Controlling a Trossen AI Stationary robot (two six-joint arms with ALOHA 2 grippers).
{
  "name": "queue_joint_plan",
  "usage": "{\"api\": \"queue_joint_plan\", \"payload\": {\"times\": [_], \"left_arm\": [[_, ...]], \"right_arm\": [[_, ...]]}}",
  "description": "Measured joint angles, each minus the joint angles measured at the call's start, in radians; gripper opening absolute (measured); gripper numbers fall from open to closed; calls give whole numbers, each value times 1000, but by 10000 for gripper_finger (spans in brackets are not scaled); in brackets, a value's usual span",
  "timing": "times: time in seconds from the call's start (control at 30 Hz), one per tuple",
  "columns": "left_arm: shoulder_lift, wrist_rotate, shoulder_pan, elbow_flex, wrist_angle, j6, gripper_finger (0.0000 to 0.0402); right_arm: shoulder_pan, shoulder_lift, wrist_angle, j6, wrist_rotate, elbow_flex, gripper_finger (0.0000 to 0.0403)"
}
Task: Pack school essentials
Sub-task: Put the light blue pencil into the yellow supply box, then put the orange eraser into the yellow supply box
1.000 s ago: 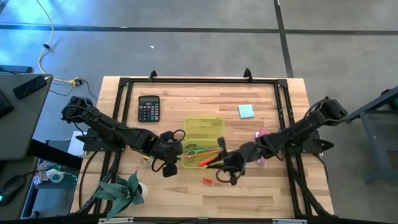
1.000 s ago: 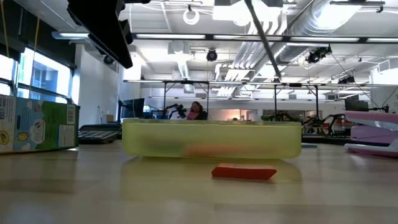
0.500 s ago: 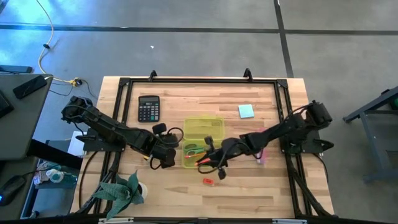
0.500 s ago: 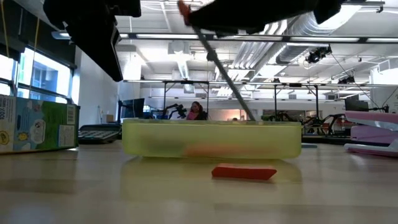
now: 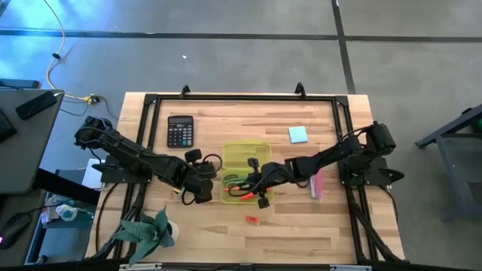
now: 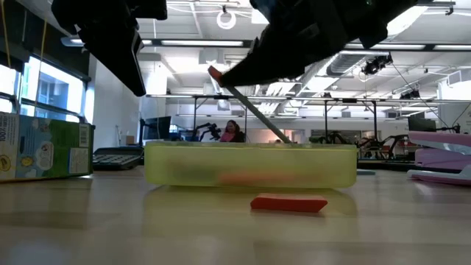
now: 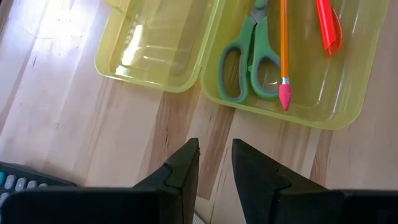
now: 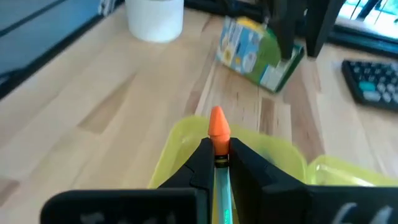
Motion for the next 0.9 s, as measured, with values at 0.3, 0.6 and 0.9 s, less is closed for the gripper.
{"api": "queue_joint_plan", "payload": {"times": [0.3, 0.6, 0.9], "left_arm": [[0, 4, 0, 0, 1, 0, 85], [0, 16, 0, 0, 1, 2, 85], [0, 49, 0, 0, 0, 19, 85]], "right_arm": [[-5, 0, -23, 4, 31, 0, 37], [-5, 0, -31, 48, 82, 0, 123], [-4, -30, -74, 30, 152, 0, 149]]}}
